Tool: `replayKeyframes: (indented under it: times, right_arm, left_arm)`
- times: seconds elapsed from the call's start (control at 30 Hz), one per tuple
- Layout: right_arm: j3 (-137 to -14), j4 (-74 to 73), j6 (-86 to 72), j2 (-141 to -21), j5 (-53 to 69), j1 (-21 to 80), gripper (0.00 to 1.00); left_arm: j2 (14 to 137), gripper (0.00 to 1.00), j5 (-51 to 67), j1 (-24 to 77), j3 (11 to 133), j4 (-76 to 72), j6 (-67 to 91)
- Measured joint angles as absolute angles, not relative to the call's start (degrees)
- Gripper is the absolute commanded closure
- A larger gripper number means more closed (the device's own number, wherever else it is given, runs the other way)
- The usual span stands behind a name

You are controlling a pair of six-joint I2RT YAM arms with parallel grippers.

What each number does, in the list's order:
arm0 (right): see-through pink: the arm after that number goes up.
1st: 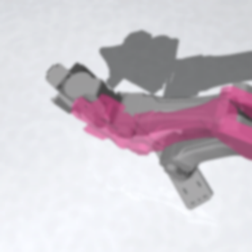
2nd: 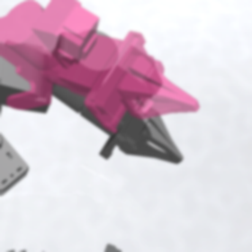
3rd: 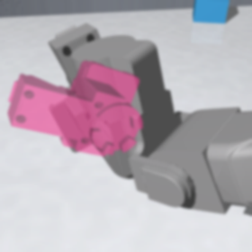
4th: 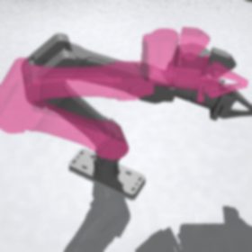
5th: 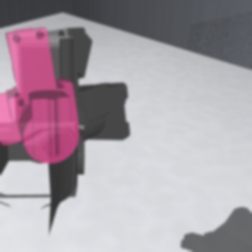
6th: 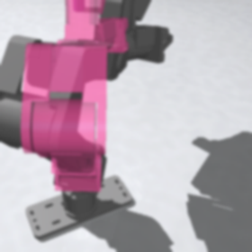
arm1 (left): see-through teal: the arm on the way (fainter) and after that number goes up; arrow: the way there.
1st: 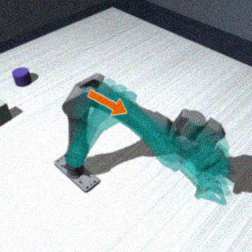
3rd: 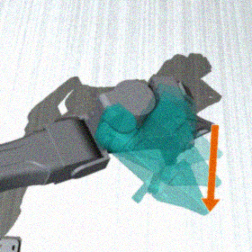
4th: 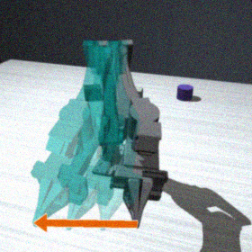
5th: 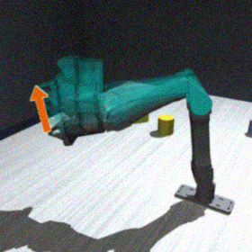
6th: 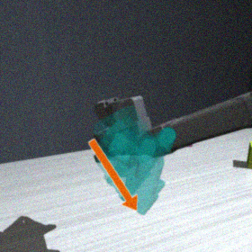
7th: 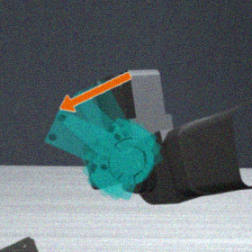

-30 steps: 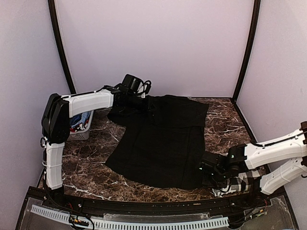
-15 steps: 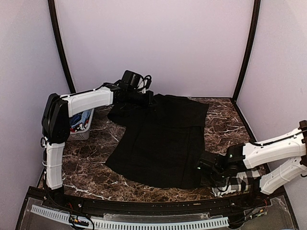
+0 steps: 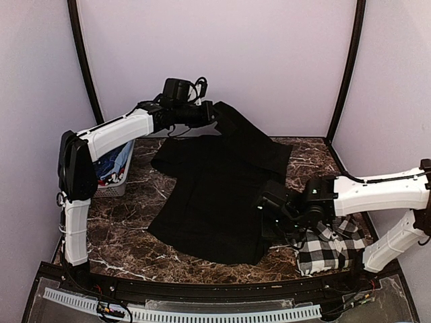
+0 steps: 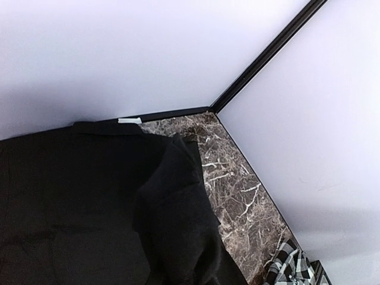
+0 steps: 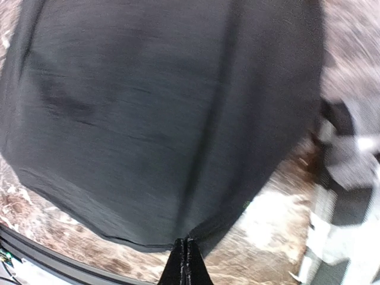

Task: Fold and stack the long sleeve shirts
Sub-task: Pick up the corner of the shirt from the center of the board, then fold the corner of the shirt at the center of the board.

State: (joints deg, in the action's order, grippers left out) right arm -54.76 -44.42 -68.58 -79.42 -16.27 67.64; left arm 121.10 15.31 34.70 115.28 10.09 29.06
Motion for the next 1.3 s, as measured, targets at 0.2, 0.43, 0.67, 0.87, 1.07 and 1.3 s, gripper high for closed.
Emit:
replayKeyframes:
  times: [0.2,0.43,0.67,0.87,1.07,1.3]
  right_arm:
    - [-66.1,-40.6,-58.6,-92.2,-14.0,67.7,1.0]
    - [-76.2,-34.7,-50.4,-105.1,-8.4,67.5,1.0]
    - [-77.2,-32.4,-47.3,-107.5,-4.4,66.7,1.0]
    - [-77.2,-32.1,-46.9,-107.5,-3.5,66.3,1.0]
    - [-76.6,-32.0,-46.9,-106.3,-2.6,66.3,1.0]
    - [-74.7,-31.8,-46.8,-103.4,-1.5,66.4,1.0]
  left_arm:
    - [121.8,1.0,15.5,32.1,115.5,9.2,26.4]
    - [123.4,1.0,15.4,28.5,115.5,9.7,24.5]
    - [123.7,1.0,14.9,26.2,115.5,10.2,23.1]
    - [123.6,1.0,13.5,26.3,115.5,10.1,23.1]
    - [122.7,1.0,11.5,26.3,114.3,10.0,23.1]
    - [117.3,1.0,8.8,26.3,108.7,9.1,23.1]
